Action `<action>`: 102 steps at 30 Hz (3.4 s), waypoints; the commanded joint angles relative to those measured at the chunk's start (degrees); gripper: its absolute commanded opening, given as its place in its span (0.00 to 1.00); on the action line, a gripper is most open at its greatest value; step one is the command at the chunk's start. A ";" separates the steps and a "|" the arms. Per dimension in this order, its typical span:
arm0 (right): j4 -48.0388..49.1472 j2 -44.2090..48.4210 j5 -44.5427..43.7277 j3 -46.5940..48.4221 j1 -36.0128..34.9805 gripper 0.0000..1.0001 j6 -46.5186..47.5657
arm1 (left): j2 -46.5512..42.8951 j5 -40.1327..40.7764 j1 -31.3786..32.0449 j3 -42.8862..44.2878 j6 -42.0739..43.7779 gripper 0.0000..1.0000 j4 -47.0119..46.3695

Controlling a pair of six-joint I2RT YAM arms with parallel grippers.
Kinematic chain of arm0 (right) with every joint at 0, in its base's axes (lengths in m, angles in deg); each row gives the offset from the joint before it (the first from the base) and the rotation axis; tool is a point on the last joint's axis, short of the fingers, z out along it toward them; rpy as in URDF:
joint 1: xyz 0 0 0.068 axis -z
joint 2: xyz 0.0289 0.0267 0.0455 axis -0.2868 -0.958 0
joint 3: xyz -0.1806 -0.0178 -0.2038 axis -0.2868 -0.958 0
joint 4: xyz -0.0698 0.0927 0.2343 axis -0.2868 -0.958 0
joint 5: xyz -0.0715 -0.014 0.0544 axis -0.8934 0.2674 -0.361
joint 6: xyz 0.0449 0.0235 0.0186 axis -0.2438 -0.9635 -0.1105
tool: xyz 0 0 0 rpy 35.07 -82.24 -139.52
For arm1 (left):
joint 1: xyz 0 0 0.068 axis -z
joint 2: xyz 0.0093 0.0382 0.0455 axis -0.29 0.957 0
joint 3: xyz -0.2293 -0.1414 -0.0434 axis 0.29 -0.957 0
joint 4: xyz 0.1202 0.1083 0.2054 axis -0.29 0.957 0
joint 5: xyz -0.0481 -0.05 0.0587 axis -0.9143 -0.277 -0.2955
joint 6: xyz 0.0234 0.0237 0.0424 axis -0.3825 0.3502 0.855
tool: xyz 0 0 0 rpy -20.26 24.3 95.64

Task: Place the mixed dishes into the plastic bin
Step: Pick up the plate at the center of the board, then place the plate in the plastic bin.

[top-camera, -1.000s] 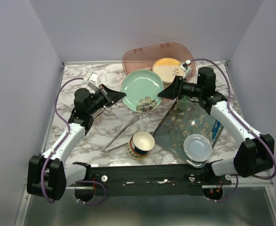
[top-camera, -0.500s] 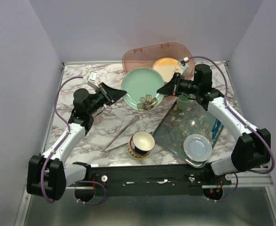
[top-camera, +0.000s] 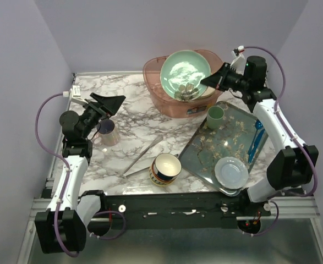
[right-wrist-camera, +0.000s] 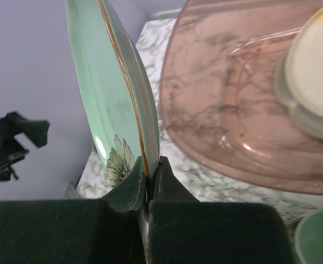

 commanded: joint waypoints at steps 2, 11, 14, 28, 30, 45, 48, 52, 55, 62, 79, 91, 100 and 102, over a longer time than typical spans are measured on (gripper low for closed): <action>-1.29 -7.14 -8.60 12.32 2.71 0.00 3.06 | -1.87 1.09 -4.84 -5.90 -0.69 0.99 0.41; -2.10 -22.07 -16.60 26.55 3.85 0.01 6.49 | -0.55 -1.72 -7.31 -6.70 -1.84 0.99 -1.09; -2.18 -25.42 -17.57 29.03 4.11 0.00 7.11 | -0.46 -1.99 -7.57 -6.44 -1.66 0.99 -0.92; -2.18 -32.90 -20.82 30.88 4.12 0.01 10.10 | -0.20 -3.13 -8.72 -6.53 -2.45 0.99 -2.23; -2.18 -33.69 -21.26 31.06 4.12 0.02 10.19 | -0.29 -3.13 -8.72 -6.53 -2.45 0.99 -2.23; -2.36 -37.21 -21.97 31.94 5.26 0.06 8.17 | 0.15 -3.31 -9.33 -6.61 -2.71 0.99 -2.50; -2.36 -37.91 -21.79 31.94 5.43 0.08 7.47 | 0.06 -3.31 -9.51 -6.61 -2.71 0.99 -2.59; -2.45 -38.62 -21.44 32.11 5.52 0.14 6.85 | 0.06 -3.31 -9.51 -6.61 -2.80 0.99 -2.67; -2.54 -39.06 -21.61 32.38 5.61 0.17 6.59 | 0.06 -3.39 -9.68 -6.70 -2.80 0.99 -2.76; -2.89 -40.11 -22.23 32.73 5.70 0.24 5.62 | 0.15 -3.39 -9.86 -6.79 -2.89 0.99 -2.85; -3.94 -41.25 -23.29 33.26 5.79 0.38 5.27 | 0.24 -3.48 -10.47 -6.70 -3.06 0.99 -3.11; -4.21 -41.52 -23.64 32.82 5.70 0.44 5.18 | 0.15 -3.57 -10.83 -6.70 -3.24 0.99 -3.29; -4.29 -41.78 -23.55 32.64 5.70 0.47 5.00 | 0.24 -3.75 -11.27 -6.79 -3.42 0.99 -3.55; -4.29 -41.78 -23.55 32.55 5.70 0.51 5.00 | 0.15 -3.75 -11.35 -6.79 -3.50 0.99 -3.55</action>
